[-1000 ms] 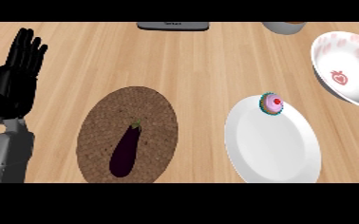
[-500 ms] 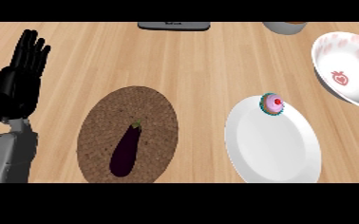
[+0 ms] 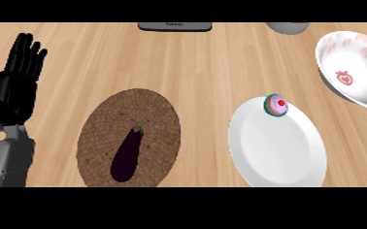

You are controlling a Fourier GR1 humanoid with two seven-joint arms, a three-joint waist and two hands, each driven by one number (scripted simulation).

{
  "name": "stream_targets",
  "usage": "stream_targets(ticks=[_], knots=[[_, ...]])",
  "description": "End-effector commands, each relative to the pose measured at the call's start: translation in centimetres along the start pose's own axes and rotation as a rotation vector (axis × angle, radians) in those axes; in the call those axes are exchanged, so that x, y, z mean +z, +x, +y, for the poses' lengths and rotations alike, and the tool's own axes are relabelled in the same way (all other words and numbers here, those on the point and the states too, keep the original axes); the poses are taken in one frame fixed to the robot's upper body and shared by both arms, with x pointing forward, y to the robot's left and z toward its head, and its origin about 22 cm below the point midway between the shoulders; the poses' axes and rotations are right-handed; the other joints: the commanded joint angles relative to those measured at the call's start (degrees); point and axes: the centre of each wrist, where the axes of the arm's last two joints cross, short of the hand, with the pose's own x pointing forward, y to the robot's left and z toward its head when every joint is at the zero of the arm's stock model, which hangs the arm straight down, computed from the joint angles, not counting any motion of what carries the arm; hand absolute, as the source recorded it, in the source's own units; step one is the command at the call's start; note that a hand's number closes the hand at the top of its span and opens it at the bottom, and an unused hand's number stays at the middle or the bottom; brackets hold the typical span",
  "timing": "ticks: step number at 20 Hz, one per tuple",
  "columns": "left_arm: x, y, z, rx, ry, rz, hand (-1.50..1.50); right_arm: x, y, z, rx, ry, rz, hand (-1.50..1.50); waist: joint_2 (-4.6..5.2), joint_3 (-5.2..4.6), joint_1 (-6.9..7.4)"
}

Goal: Pick the sweet potato from the plate and place it in the bowl

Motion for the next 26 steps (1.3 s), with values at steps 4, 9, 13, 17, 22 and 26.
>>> stream_targets(ticks=[4, 9, 13, 17, 22, 26], knots=[[0.2, 0.6, 0.5, -0.008, 0.008, -0.016, 0.0, -2.0, -1.0, 7.0, 0.123, 0.016, 0.106, 1.5, 0.15, 0.07, 0.3], [-0.9, -0.3, -1.8, -0.004, -0.012, -0.014, 0.0, -3.7, -0.5, 11.0, -0.062, -0.015, 0.228, -1.5, 0.52, 0.11, 0.56], [-1.4, 0.3, -1.5, 0.001, -0.017, -0.003, 0.0, -2.9, -2.1, 12.0, -0.246, -0.009, 0.179, -1.5, 0.42, 0.16, -0.1], [-0.9, -0.1, -1.5, -0.005, -0.01, -0.003, 0.0, -2.1, -3.2, 10.8, -0.37, -0.134, 0.097, -1.5, 0.72, 0.24, 0.3], [0.1, -0.4, -2.0, 0.016, -0.013, -0.017, 0.0, -1.5, -3.7, 9.1, -0.449, -0.409, 0.077, -1.5, 0.85, 0.3, 0.91], [-0.9, 0.6, -0.5, -0.003, -0.005, -0.004, 0.0, 1.1, -6.1, 5.8, -0.523, -0.514, 0.14, -1.5, 0.7, 0.26, 0.21]])
